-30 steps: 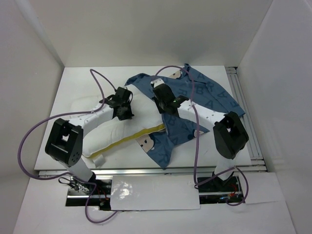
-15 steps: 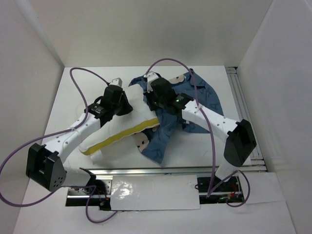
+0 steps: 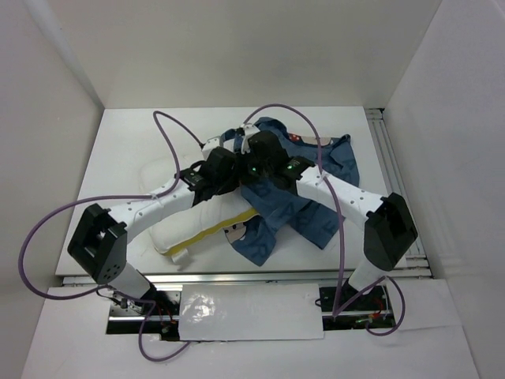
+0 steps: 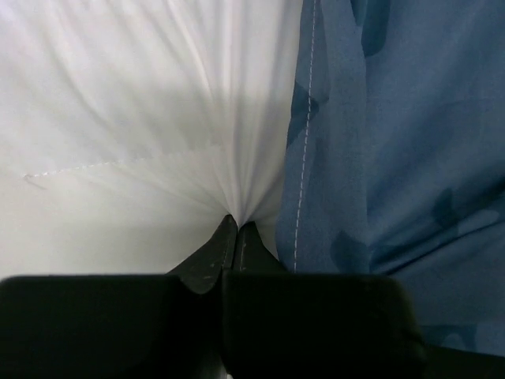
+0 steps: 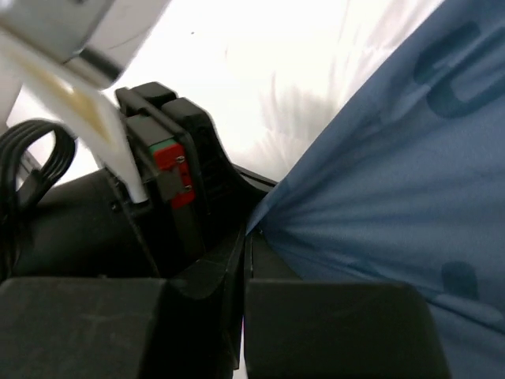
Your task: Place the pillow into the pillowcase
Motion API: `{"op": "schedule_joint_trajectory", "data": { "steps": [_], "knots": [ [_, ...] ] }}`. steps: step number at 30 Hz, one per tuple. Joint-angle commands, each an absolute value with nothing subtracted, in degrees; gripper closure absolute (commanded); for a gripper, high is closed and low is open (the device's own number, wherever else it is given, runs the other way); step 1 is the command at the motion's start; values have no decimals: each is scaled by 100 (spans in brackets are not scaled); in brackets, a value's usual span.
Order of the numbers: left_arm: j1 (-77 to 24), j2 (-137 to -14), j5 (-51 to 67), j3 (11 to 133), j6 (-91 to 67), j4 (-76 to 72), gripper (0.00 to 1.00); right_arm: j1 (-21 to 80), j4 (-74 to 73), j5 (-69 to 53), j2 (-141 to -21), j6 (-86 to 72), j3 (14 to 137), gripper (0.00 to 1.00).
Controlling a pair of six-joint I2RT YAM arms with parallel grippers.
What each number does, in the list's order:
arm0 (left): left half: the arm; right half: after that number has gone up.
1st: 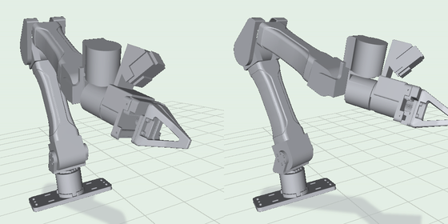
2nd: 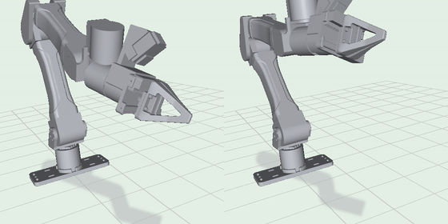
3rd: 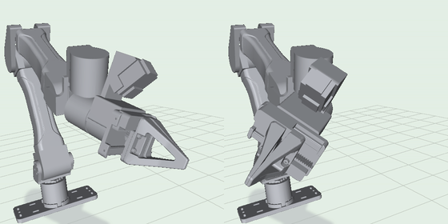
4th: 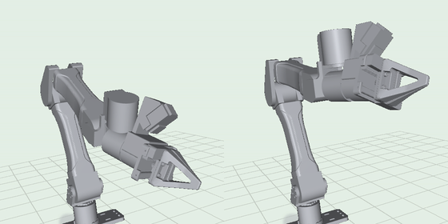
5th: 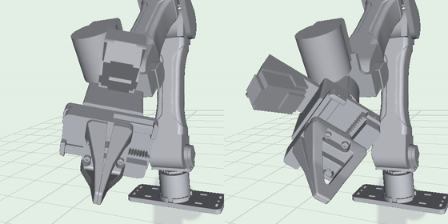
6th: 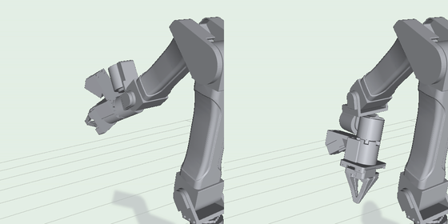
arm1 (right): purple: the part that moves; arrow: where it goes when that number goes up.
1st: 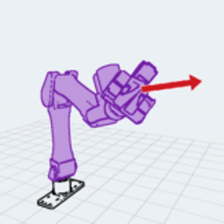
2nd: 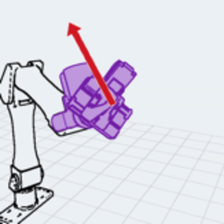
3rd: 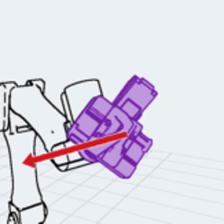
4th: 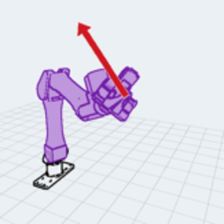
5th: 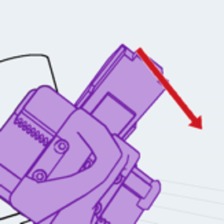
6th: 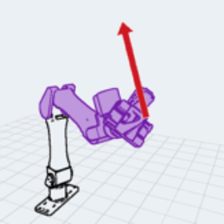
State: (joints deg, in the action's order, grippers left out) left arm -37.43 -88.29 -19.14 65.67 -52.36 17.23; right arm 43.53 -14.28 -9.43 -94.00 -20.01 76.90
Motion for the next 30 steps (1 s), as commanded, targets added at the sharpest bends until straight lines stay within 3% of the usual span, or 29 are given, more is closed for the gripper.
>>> {"op": "schedule_joint_trajectory", "data": {
  "steps": [1,4,5,6,8,9,11,14,16,18,20,21,23,27,30],
  "knots": [
    [-3920,-8789,-2197,6786,-5801,-518,100,4562,-844,-1909,-9062,-2944,7392,100],
    [-3981,-8737,-2127,6575,-5469,-887,100,4395,-1264,-1182,-9122,-2944,7392,98],
    [-3981,-8736,-2127,6574,-5345,-888,100,4247,-1570,-1012,-9123,-2892,7392,81],
    [-3981,-8736,-2014,6574,-5205,-722,100,4193,-1721,-837,-9123,-2892,7392,73],
    [-3981,-8789,-1943,6811,-4791,-205,60,4123,-2089,-143,-8992,-2795,7278,56],
    [-3981,-8850,-1942,6916,-4686,111,46,4018,-2205,59,-8913,-2795,7147,42],
    [-4034,-8851,-1890,7048,-4283,868,34,3894,-2398,507,-8572,-2742,7023,33],
    [-4034,-8623,-1784,6971,-4000,1631,32,3587,-2636,877,-8001,-2742,6707,11],
    [-4086,-8256,-1715,6821,-3711,1757,31,3376,-2803,949,-7727,-2681,6513,5],
    [-4139,-7964,-1469,6480,-2825,1758,31,3270,-2987,1002,-7368,-2594,6382,5],
    [-4261,-7613,-892,5989,-1424,1705,9,3217,-3181,1002,-7095,-2470,6179,5],
    [-4358,-7516,-992,5785,-1137,1705,2,3217,-3417,1002,-7014,-2470,6109,5],
    [-4561,-7305,-1456,5355,-740,1373,1,3155,-3620,950,-6865,-2470,5846,5],
    [-4623,-7137,-1249,4703,-334,836,1,3103,-3867,372,-6243,-2540,5310,5],
    [-4623,-7671,-1265,4702,-334,765,1,3103,-3763,-77,-5916,-2540,4905,5]
  ]
}}
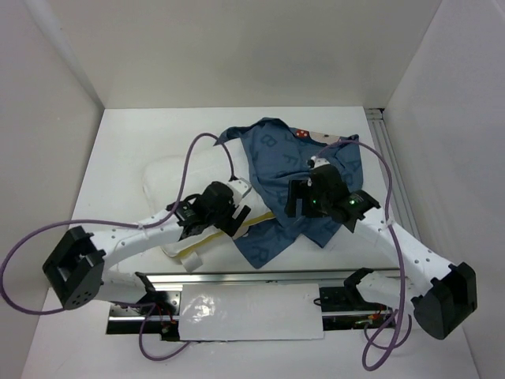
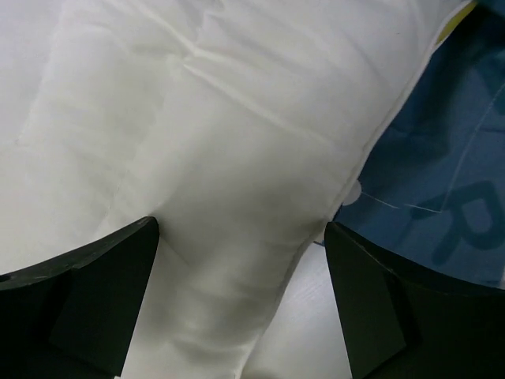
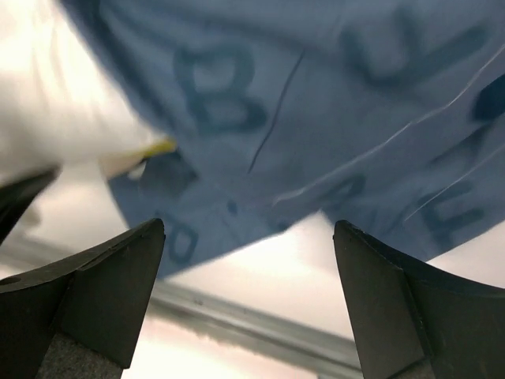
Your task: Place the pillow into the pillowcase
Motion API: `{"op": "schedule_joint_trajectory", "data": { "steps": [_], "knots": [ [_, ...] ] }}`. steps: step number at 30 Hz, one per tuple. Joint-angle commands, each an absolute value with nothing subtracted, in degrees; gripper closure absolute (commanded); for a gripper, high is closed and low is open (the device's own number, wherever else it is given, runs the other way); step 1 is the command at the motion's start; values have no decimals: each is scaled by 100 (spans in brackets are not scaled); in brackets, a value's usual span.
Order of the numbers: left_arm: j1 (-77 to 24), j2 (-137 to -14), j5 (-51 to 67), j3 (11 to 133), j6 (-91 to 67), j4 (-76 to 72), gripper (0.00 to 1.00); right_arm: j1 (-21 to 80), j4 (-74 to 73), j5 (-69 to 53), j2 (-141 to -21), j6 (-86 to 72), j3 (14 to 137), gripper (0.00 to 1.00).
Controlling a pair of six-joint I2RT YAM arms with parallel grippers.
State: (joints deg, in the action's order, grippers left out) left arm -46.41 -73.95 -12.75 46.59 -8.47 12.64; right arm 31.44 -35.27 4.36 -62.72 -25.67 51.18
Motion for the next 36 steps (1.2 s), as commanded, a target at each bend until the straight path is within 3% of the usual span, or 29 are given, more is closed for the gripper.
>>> {"op": "schedule_joint_trajectory", "data": {
  "steps": [1,4,5,6,8,9,17,20,23,24,25,31,36],
  "knots": [
    [-4623,-7873,-1370,4859,-334,765,1,3103,-3596,-445,-5750,-2488,4800,5],
    [-4676,-8682,-1968,5314,-570,1105,3,3173,-3358,-842,-5730,-2234,4474,8],
    [-4676,-8849,-2021,5413,-571,1107,15,3312,-3305,-844,-5800,-2232,4474,8],
    [-4676,-9112,-2074,5545,-632,1107,28,3366,-3252,-705,-6001,-2111,4421,8],
    [-4676,-9342,-2214,5747,-842,1107,82,3567,-2990,-441,-6230,-2057,4369,8],
    [-4676,-9508,-2345,5852,-948,1186,100,3621,-2901,-248,-6371,-1996,4368,8],
    [-4676,-8748,-2023,6258,-1424,1257,100,3648,-1630,1590,-7514,-2224,4281,9],
    [-4676,-8281,-1609,6118,-1310,941,100,3560,-1381,1967,-7804,-2276,4342,20],
    [-4676,-8078,-1556,6056,-1257,888,100,3507,-1161,1987,-7857,-2128,4412,61],
    [-4676,-8008,-1556,6056,-1257,888,100,3507,-1160,1838,-7857,-2014,4517,77],
    [-4676,-8007,-1495,6056,-1257,888,100,3507,-1160,1637,-7857,-1865,4605,100],
    [-4676,-8454,-1293,6898,-1590,1212,100,4165,-1986,705,-7427,-1626,5255,100],
    [-4676,-9307,-1151,8041,-2372,1705,100,4841,-2267,-921,-7304,-1485,5764,100]
  ]
}}
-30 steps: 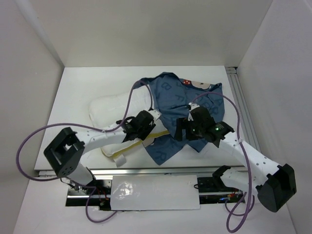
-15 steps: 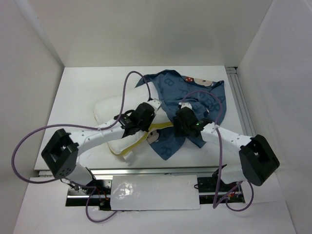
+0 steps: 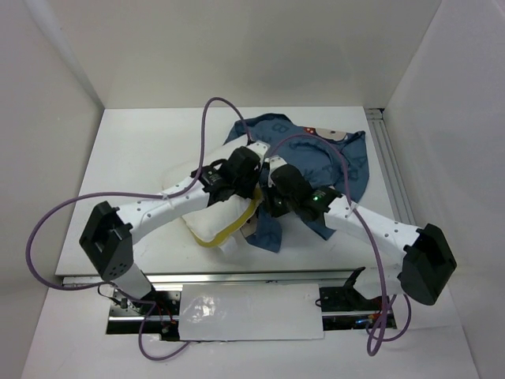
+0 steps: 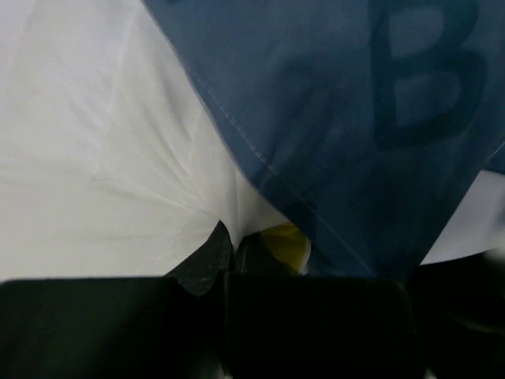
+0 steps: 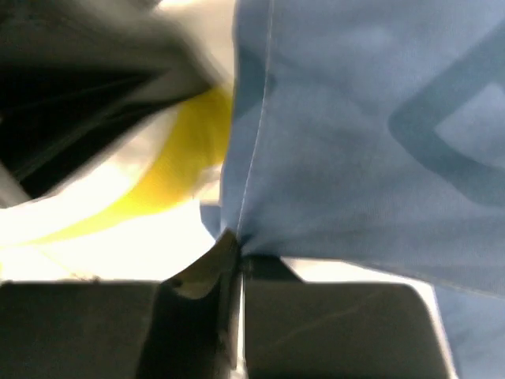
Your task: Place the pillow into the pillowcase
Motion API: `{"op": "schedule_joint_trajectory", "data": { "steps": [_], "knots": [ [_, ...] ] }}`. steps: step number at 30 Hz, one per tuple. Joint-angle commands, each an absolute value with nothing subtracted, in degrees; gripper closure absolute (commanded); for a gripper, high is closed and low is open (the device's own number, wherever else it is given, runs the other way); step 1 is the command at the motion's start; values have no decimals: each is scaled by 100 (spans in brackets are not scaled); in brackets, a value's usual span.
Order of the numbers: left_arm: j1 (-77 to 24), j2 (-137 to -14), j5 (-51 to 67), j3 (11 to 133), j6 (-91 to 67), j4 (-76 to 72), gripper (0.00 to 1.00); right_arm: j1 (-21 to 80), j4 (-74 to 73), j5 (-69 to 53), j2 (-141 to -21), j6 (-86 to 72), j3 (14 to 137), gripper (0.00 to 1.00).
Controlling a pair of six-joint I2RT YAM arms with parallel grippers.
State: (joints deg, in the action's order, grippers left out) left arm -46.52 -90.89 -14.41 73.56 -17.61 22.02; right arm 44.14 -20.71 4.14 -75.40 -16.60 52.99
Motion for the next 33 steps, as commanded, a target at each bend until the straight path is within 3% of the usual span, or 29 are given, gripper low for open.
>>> {"op": "schedule_joint_trajectory", "data": {
  "steps": [1,8,10,14,15,16,17,20,22,24,27,31,33],
  "knots": [
    [-4676,-9386,-1099,8146,-2469,1757,100,4930,-2268,-1114,-7304,-1398,5827,100],
    [-4676,-9685,-1266,8613,-3489,1881,100,5106,-1286,-4260,-6725,-844,5538,100],
    [-4614,-9686,-1318,8613,-3560,1881,100,5106,-1126,-4395,-6461,-765,5468,100],
    [-4614,-9511,-1214,8150,-3630,1881,100,5106,-1318,-3344,-5942,-765,5317,99],
    [-4614,-9440,-1135,8034,-3630,1881,100,5106,-1545,-3148,-5941,-765,5256,95],
    [-4614,-9361,-1003,7911,-3630,1881,97,5054,-1651,-2990,-5941,-817,5186,90],
    [-4614,-9212,-889,7640,-3630,1881,89,5054,-1722,-2684,-6002,-913,5116,87],
    [-4614,-8948,-223,7156,-3393,1933,52,5054,-2275,-2287,-6082,-992,5001,59],
    [-4614,-8632,17,6655,-3322,1934,47,5054,-2774,-1681,-6082,-1107,5062,48],
    [-4667,-8395,97,6243,-3322,2170,44,5054,-3197,-815,-5934,-1309,5246,43],
    [-4667,-7911,-482,6012,-3620,2653,41,5054,-3875,366,-5678,-1590,5668,32],
    [-4667,-7612,-1334,6327,-3894,3400,34,5054,-4148,1685,-5678,-1854,6134,23],
    [-4615,-7550,-1877,6608,-3955,3585,17,5002,-3877,2316,-5983,-1854,6249,20]
  ]
}}
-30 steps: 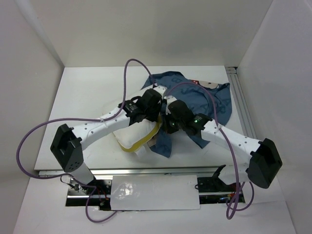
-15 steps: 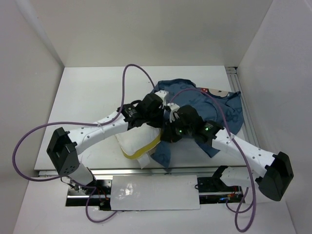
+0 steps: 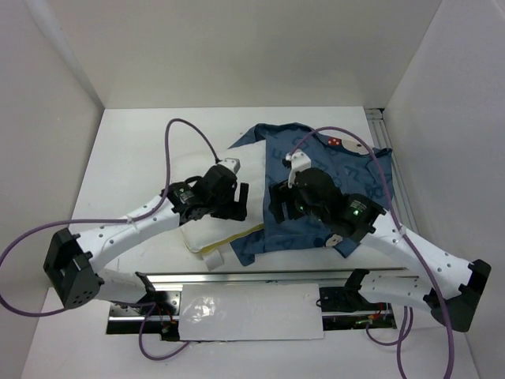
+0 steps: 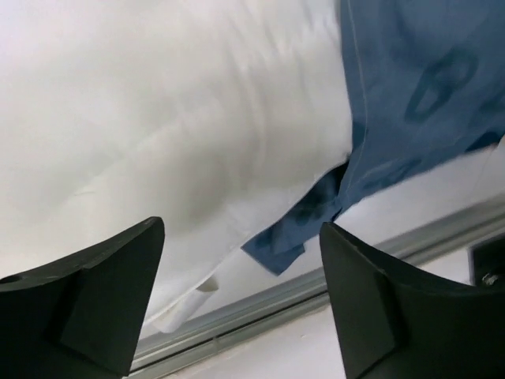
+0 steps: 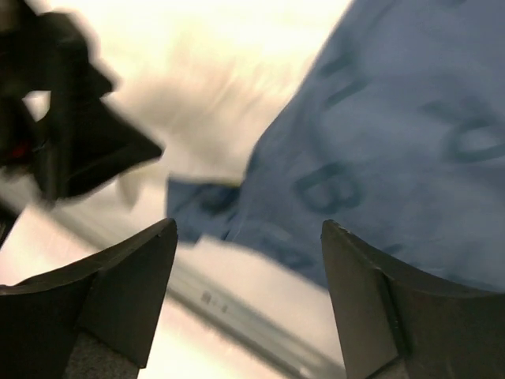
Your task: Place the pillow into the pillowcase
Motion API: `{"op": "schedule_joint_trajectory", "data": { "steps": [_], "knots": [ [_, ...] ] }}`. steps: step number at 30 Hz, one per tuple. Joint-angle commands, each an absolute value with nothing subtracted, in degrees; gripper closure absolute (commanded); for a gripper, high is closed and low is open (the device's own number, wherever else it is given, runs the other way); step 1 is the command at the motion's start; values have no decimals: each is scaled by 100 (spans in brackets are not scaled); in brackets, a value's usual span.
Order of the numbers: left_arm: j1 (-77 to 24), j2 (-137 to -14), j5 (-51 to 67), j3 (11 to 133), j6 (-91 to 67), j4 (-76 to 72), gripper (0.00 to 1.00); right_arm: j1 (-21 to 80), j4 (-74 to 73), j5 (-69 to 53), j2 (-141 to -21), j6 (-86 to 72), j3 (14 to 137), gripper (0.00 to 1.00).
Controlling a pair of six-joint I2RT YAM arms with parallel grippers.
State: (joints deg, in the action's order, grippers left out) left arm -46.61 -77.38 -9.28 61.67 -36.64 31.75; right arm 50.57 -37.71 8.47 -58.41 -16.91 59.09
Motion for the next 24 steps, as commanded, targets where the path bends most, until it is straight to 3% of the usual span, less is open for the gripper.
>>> {"op": "schedule_joint_trajectory", "data": {
  "steps": [1,2,4,7,11,17,20,24],
  "knots": [
    [-4527,-7550,-1985,6714,-3955,3673,5,5001,-3571,2486,-6133,-1854,6362,19],
    [-4396,-7550,-1986,6828,-3955,3674,0,4931,-3420,2670,-6317,-1854,6555,18],
    [-3965,-7751,-1986,7057,-3877,3727,0,4782,-3009,3093,-7020,-1618,6836,18],
    [-3411,-8355,-1847,7416,-3701,3516,0,4185,-2681,2702,-8185,-1293,7609,18],
    [-3006,-9453,-1442,8155,-3367,3279,0,3367,-2697,1917,-9893,-1038,9102,27],
    [-2883,-10677,-835,8902,-3094,2883,2,2981,-3794,2232,-12469,-677,11915,43],
    [-2883,-11161,-694,8965,-3155,2883,8,2840,-4033,2101,-13103,-729,12585,50],
    [-2830,-11601,-642,8965,-3155,2883,37,2716,-3981,2548,-13166,-870,12376,58]
  ]
}}
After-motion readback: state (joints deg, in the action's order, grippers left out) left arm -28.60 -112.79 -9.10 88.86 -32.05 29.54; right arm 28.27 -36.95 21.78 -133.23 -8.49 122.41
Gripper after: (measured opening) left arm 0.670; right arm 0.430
